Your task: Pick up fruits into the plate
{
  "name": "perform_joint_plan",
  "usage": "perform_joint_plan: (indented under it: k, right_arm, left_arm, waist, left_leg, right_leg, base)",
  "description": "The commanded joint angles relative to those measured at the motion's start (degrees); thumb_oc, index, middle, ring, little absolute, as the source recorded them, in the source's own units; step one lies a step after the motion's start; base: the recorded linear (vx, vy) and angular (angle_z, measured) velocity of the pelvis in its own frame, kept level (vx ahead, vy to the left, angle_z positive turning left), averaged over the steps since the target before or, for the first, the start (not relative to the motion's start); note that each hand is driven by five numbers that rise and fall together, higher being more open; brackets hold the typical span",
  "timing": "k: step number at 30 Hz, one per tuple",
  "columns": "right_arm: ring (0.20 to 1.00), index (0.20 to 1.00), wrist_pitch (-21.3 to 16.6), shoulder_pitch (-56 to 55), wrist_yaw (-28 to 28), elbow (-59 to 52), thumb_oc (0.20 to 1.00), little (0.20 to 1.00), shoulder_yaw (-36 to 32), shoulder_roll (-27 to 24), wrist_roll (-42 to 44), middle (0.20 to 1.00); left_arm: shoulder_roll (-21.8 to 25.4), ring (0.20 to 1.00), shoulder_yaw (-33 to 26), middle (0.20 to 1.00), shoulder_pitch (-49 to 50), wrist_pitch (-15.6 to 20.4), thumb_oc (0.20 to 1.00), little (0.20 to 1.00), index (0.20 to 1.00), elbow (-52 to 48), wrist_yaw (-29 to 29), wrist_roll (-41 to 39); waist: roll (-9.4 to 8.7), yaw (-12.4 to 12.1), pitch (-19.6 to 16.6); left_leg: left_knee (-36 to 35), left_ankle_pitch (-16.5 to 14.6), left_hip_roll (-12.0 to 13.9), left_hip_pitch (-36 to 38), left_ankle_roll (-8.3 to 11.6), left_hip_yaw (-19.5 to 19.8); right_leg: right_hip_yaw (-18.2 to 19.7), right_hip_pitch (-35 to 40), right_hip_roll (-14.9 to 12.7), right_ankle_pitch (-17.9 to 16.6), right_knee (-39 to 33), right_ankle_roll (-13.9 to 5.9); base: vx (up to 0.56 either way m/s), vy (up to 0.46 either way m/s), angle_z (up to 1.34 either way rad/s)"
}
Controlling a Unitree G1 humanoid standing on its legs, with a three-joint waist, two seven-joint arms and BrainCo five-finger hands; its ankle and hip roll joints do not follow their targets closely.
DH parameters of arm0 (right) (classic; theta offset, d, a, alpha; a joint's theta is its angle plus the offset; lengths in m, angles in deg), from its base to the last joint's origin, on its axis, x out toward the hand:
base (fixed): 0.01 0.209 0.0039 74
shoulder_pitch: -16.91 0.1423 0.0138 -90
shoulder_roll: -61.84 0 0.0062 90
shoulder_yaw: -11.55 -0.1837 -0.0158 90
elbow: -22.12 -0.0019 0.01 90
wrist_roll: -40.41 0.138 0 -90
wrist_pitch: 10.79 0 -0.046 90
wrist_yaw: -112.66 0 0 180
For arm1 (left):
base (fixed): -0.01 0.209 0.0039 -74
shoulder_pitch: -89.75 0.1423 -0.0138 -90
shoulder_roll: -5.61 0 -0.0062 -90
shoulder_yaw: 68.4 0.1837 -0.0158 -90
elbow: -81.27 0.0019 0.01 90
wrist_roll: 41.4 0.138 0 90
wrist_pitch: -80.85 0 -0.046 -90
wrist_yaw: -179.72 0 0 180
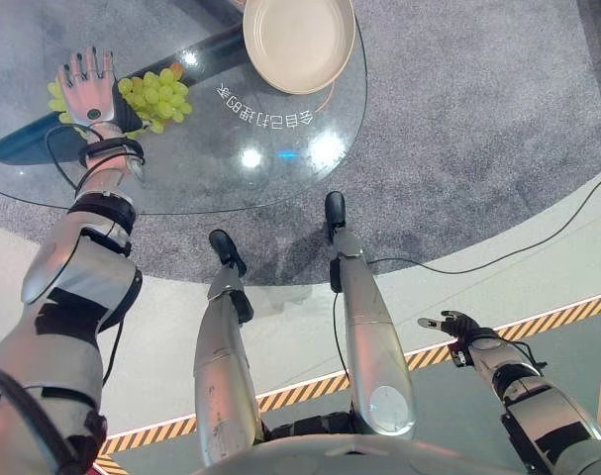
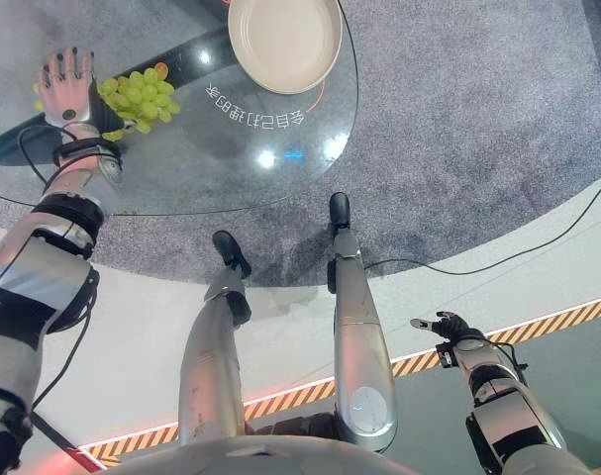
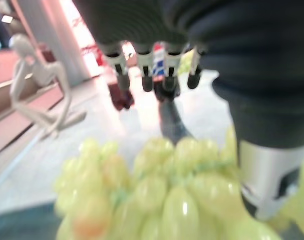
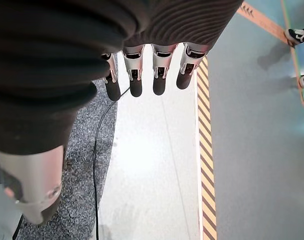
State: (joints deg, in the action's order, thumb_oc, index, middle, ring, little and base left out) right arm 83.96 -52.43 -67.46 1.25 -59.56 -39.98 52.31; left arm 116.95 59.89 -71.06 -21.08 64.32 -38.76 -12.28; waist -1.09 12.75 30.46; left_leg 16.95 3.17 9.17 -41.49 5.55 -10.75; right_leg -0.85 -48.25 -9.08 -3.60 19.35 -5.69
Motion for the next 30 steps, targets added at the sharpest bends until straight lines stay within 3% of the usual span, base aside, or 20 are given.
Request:
perform_joint_plan:
  k: [1,7,12,16,20,22,26,28,30]
  right_arm:
    - [1.0,1.0,-0.32,-4.01,0.3,-0.1,1.0,1.0,1.43,-1.27,1.37,1.0]
    - [1.0,1.0,-1.21,-3.27,0.6,-0.49,1.0,1.0,1.45,-1.55,2.0,1.0]
    - [1.0,1.0,-2.4,-2.97,1.17,-2.22,1.0,1.0,2.2,-2.2,1.79,1.0]
    - [1.0,1.0,-2.24,-2.98,2.11,-3.43,1.0,1.0,2.42,-2.86,2.62,1.0]
    - [1.0,1.0,-2.18,-3.27,2.46,-5.62,1.0,1.0,1.94,-4.01,3.37,1.0]
    - [1.0,1.0,-2.2,-3.52,2.56,-6.33,1.0,1.0,1.71,-4.36,3.19,1.0]
    - [1.0,1.0,-1.84,-4.24,2.42,-7.73,1.0,1.0,1.54,-4.69,2.66,1.0]
    - [1.0,1.0,-1.46,-4.65,2.47,-8.8,1.0,1.0,1.71,-4.81,2.64,1.0]
    - [1.0,1.0,-1.38,-4.79,2.56,-9.75,1.0,1.0,1.79,-4.93,2.65,1.0]
  left_arm:
    - [4.94,1.0,0.78,1.0,-2.83,-1.37,1.0,1.0,1.0,3.71,-1.38,4.86]
    - [4.59,1.0,2.01,1.0,-3.4,-0.12,1.0,1.0,1.0,4.8,0.53,4.28]
    - [4.3,1.0,3.17,1.0,-4.22,4.74,1.0,1.0,1.0,4.92,4.96,-1.22]
    - [4.29,1.0,4.5,1.0,-4.69,6.57,1.0,1.0,1.0,4.76,9.11,-4.7]
    - [4.52,1.0,5.56,1.0,-4.77,7.26,1.0,1.0,1.0,4.51,15.08,-9.6]
    - [4.08,1.0,5.3,1.0,-4.01,8.25,1.0,1.0,1.0,4.77,22.4,-15.21]
    - [3.17,1.0,4.37,1.0,-2.07,9.0,1.0,1.0,1.0,4.31,30.04,-21.74]
    - [2.8,1.0,3.57,1.0,-1.4,9.18,1.0,1.0,1.0,4.05,33.04,-23.46]
    - [2.46,1.0,3.37,1.0,-0.8,8.32,1.0,1.0,1.0,4.05,31.64,-22.32]
  waist:
    - [-1.87,0.51,-0.66]
    - [-1.91,0.89,-0.66]
    - [-1.86,1.18,-0.66]
    - [-1.84,1.34,-0.66]
    - [-1.97,1.66,-0.66]
    - [-2.03,1.9,-0.66]
    - [-2.07,2.03,-0.66]
    - [-2.19,2.06,-0.66]
    - [-2.29,2.14,-0.66]
  left_leg:
    - [10.37,-9.63,-3.72,-5.77,-0.97,0.58]
    - [10.44,-9.69,-3.86,-6.87,-0.93,0.66]
    - [11.9,-10.3,-4.16,-8.79,-1.09,1.02]
    - [13.04,-10.83,-4.25,-9.76,-1.23,1.23]
    - [13.54,-11.18,-4.46,-10.63,-1.39,1.29]
    - [13.92,-11.37,-4.47,-11.12,-1.43,1.32]
    - [14.12,-11.44,-4.48,-11.3,-1.49,1.18]
    - [14.14,-11.53,-4.43,-11.15,-1.5,1.13]
    - [14.4,-11.55,-4.45,-11.45,-1.5,1.26]
  right_leg:
    - [-1.49,-0.49,5.44,7.07,3.61,2.46]
    - [-1.06,-1.64,5.53,6.65,3.28,2.39]
    - [-0.56,-3.36,5.66,6.91,4.38,2.48]
    - [-0.43,-4.35,5.58,7.0,5.3,2.43]
    - [-0.07,-5.26,5.65,6.83,5.37,2.38]
    - [0.08,-5.73,5.62,6.78,5.51,2.33]
    - [0.09,-5.92,5.65,6.67,5.66,2.2]
    - [-0.03,-5.78,5.63,6.68,5.6,2.15]
    - [0.03,-6.04,5.68,6.54,5.7,2.17]
  base:
    - [0.0,0.0,0.0]
    - [0.0,0.002,-0.01]
    - [0.0,0.0,0.0]
    - [0.0,0.0,0.0]
    - [0.0,0.0,0.0]
    - [0.0,0.0,0.0]
    - [0.0,0.0,0.0]
    - [0.0,0.0,0.0]
    - [0.0,-0.016,0.01]
